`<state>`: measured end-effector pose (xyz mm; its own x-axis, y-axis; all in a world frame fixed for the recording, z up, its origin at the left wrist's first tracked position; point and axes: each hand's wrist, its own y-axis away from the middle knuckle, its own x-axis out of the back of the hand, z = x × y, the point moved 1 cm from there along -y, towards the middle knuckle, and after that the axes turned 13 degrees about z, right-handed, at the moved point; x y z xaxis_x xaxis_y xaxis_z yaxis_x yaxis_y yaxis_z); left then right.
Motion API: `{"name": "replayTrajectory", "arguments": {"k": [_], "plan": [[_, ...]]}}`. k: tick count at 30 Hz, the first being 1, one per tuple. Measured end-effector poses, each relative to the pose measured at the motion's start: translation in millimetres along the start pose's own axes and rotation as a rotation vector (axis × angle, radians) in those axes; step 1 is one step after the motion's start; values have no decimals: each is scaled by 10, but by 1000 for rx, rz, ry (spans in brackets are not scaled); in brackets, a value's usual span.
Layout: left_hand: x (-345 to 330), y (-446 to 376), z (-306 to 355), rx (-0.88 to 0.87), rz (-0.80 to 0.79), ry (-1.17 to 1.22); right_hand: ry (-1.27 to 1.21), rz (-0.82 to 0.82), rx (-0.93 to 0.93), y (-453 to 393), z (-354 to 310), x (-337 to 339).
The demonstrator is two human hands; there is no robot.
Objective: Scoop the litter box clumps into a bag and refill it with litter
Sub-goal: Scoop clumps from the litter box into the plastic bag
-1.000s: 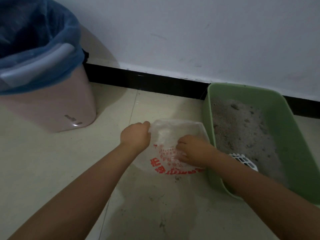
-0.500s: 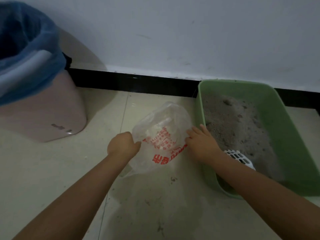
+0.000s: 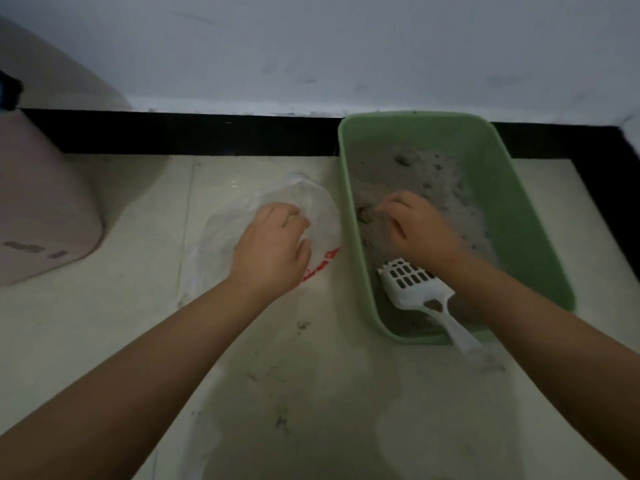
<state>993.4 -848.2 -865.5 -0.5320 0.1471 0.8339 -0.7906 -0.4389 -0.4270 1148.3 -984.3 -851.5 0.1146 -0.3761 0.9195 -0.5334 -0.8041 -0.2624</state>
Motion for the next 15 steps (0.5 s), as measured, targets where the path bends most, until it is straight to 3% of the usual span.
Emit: {"name": "replayTrajectory", "arguments": {"k": [2, 4, 7, 11, 15], "plan": [[-192, -67, 151, -140, -19, 74, 72, -121, -170, 123, 177, 150], [-373, -134, 303, -248, -43, 147, 162, -411, -330, 313, 293, 237], [-569, -192, 470, -407, -112, 194, 254, -750, -406, 607, 257, 319], [-752, -126, 409, -596, -189, 272, 333, -756, -408, 779, 195, 370], [-851, -143, 359, -597, -146, 292, 533, -745, -445, 783, 287, 513]]}}
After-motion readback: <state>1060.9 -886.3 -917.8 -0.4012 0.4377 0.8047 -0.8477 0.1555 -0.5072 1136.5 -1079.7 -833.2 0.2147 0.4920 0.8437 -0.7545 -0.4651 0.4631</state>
